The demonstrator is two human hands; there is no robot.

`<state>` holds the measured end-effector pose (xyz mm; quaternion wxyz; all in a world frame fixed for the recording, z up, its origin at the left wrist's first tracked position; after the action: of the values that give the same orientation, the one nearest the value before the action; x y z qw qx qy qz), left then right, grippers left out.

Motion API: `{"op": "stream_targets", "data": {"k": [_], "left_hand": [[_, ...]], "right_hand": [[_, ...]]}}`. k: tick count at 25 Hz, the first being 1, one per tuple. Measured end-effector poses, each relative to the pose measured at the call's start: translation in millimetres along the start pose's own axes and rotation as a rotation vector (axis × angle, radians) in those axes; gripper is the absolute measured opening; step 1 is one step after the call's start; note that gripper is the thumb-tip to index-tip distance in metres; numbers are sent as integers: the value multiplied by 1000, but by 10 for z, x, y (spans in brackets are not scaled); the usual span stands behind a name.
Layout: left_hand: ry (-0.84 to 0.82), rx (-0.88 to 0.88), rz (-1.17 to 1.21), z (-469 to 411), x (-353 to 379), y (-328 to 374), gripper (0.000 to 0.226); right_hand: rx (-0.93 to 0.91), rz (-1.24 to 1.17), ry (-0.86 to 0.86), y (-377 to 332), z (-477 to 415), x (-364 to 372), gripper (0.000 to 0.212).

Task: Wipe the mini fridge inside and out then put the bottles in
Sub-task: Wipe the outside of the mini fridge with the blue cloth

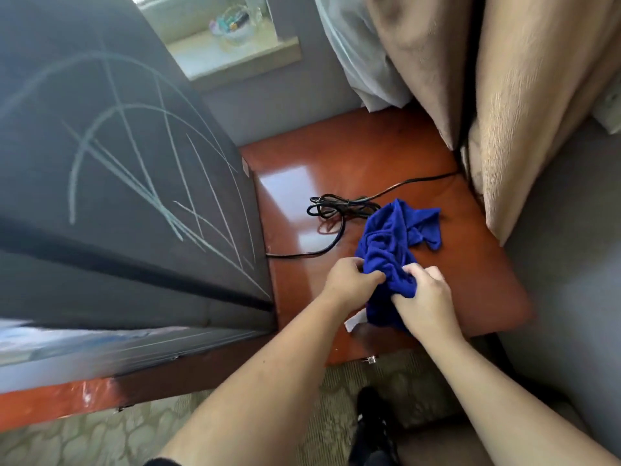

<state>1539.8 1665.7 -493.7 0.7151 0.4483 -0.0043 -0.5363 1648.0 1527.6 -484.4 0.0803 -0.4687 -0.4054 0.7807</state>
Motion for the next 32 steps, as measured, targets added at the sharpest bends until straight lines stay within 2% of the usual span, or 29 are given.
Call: {"op": "stream_targets", "data": {"k": [4, 7, 13, 17, 20, 22, 23, 25, 26, 27, 28, 30, 32], "left_hand": [[56, 203, 116, 499, -507, 655, 17], [109, 283, 211, 964, -929, 1137, 16], [328, 611, 306, 2377, -2111, 2100, 21], [456, 1004, 481, 3750, -3148, 2566, 35], [609, 1178, 485, 4503, -4101, 2397, 36], [697, 1160, 404, 4669, -4616, 2036, 36], [731, 1089, 325, 4621, -4814, 1796, 35], [723, 788, 48, 4247, -5053, 1189, 38], [663, 595, -128, 3980, -5046, 840, 45], [607, 439, -274, 3793, -5027, 481, 56], [599, 369, -355, 3700, -5012, 242, 65], [657, 449, -338, 3723, -5020, 120, 76], [694, 561, -286, 3782, -5077, 220, 80]], "right_hand": [[-161, -120, 132, -653, 182, -474, 40], [-264, -197, 204, -1344, 313, -849, 35], [-476, -411, 463, -2950, 1058, -1789, 29], [-797, -600, 618, -4286, 2038, -2479, 34], [-1002, -610, 580, -5228, 2628, -2455, 40], [-1040, -406, 451, -5669, 2826, -2054, 50], [-1017, -232, 312, -5790, 2816, -1710, 60], [-913, 218, 47, -5711, 2755, -909, 72], [-854, 368, 0, -5535, 2710, -655, 71], [-814, 417, 13, -5394, 2698, -523, 66], [-779, 363, 59, -5299, 2674, -520, 60], [-697, 201, 156, -5220, 2603, -630, 53], [-614, 215, 194, -5209, 2486, -681, 56]]}}
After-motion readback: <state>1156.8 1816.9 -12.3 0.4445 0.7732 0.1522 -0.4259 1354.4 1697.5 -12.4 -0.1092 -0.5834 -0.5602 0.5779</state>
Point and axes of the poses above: each hand's wrist, its own z-axis away from the middle knuckle, its own x-axis out of the palm, y = z × x, the point moved 10 cm from there along -z, towards the middle knuckle, and after that the axes turned 2 degrees about z, right-handed, at the moved point
